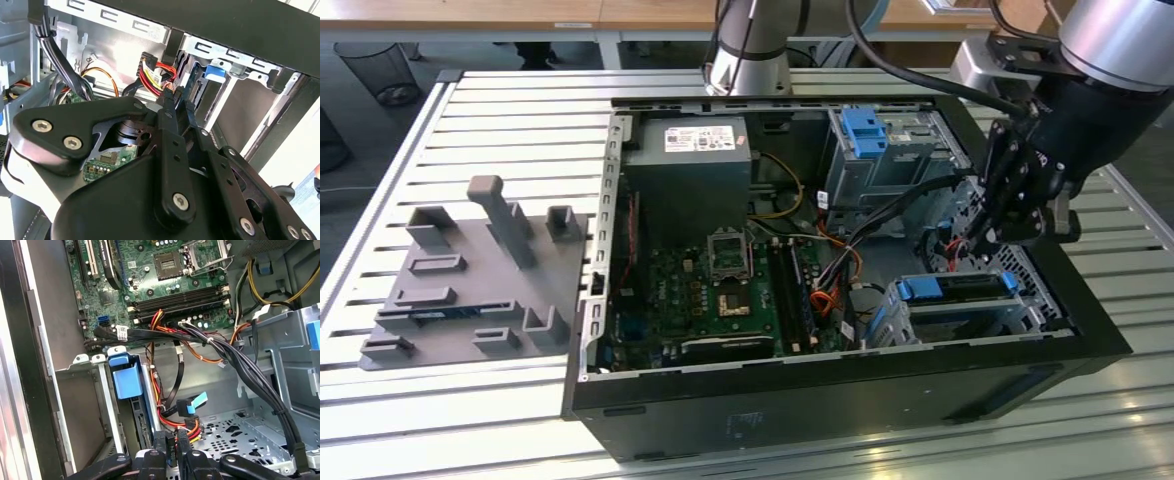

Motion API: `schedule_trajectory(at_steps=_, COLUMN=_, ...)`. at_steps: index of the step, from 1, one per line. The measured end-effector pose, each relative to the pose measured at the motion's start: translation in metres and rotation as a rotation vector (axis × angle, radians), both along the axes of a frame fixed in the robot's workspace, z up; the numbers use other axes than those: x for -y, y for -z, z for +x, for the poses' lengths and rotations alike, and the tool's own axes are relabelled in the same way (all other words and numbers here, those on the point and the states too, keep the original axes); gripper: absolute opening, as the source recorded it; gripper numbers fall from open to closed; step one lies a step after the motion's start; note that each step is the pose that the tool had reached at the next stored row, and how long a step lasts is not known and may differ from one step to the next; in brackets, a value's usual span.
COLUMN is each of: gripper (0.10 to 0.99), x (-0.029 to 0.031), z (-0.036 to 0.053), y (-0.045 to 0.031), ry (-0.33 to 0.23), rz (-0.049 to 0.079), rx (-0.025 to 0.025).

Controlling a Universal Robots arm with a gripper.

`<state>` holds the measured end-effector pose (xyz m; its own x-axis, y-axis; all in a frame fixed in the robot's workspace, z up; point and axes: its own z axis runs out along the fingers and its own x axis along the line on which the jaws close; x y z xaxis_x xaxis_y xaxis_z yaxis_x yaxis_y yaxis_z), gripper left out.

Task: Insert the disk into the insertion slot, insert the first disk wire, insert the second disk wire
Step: 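Insert the first disk wire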

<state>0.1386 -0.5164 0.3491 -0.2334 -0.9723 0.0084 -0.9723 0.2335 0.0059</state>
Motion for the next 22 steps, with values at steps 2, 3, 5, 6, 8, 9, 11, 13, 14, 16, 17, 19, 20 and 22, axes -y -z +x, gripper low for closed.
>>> schedule_trajectory(at_steps=2, gripper=0.235, x=-0.0011, z=0.0009, y=0.0001, ry=0.004, rz=-0.008, rx=0.0)
schedule_trajectory(at_steps=3, gripper=0.235, x=-0.0018, z=0.0017, y=0.0002, ry=0.006, rz=-0.01, rx=0.0)
schedule_trajectory(at_steps=5, gripper=0.235, x=-0.0032, z=0.0038, y=0.0002, ry=0.014, rz=-0.012, rx=-0.0001)
schedule_trajectory(at_steps=6, gripper=0.235, x=-0.0036, z=0.0047, y=0.0002, ry=0.019, rz=-0.012, rx=-0.0001)
schedule_trajectory(at_steps=8, gripper=0.235, x=-0.0039, z=0.0054, y=0.0003, ry=0.026, rz=-0.012, rx=-0.0001)
schedule_trajectory(at_steps=9, gripper=0.235, x=-0.004, z=0.0055, y=0.0002, ry=0.029, rz=-0.012, rx=-0.0002)
schedule_trajectory(at_steps=11, gripper=0.235, x=-0.0042, z=0.0058, y=0.0002, ry=0.033, rz=-0.013, rx=-0.0002)
schedule_trajectory(at_steps=13, gripper=0.235, x=-0.0042, z=0.0058, y=0.0002, ry=0.033, rz=-0.016, rx=-0.0002)
schedule_trajectory(at_steps=14, gripper=0.235, x=-0.0041, z=0.0059, y=0.0002, ry=0.033, rz=-0.017, rx=-0.0001)
schedule_trajectory(at_steps=16, gripper=0.235, x=-0.0041, z=0.0059, y=0.0002, ry=0.033, rz=-0.017, rx=-0.0001)
schedule_trajectory(at_steps=17, gripper=0.224, x=-0.0041, z=0.0059, y=0.0002, ry=0.033, rz=-0.018, rx=-0.0001)
schedule_trajectory(at_steps=19, gripper=0.165, x=-0.0041, z=0.0059, y=0.0002, ry=0.029, rz=-0.018, rx=-0.0001)
schedule_trajectory(at_steps=20, gripper=0.165, x=-0.0042, z=0.006, y=0.0002, ry=0.014, rz=-0.018, rx=0.0001)
schedule_trajectory(at_steps=22, gripper=0.165, x=-0.0042, z=0.006, y=0.0003, ry=-0.022, rz=-0.018, rx=0.0004)
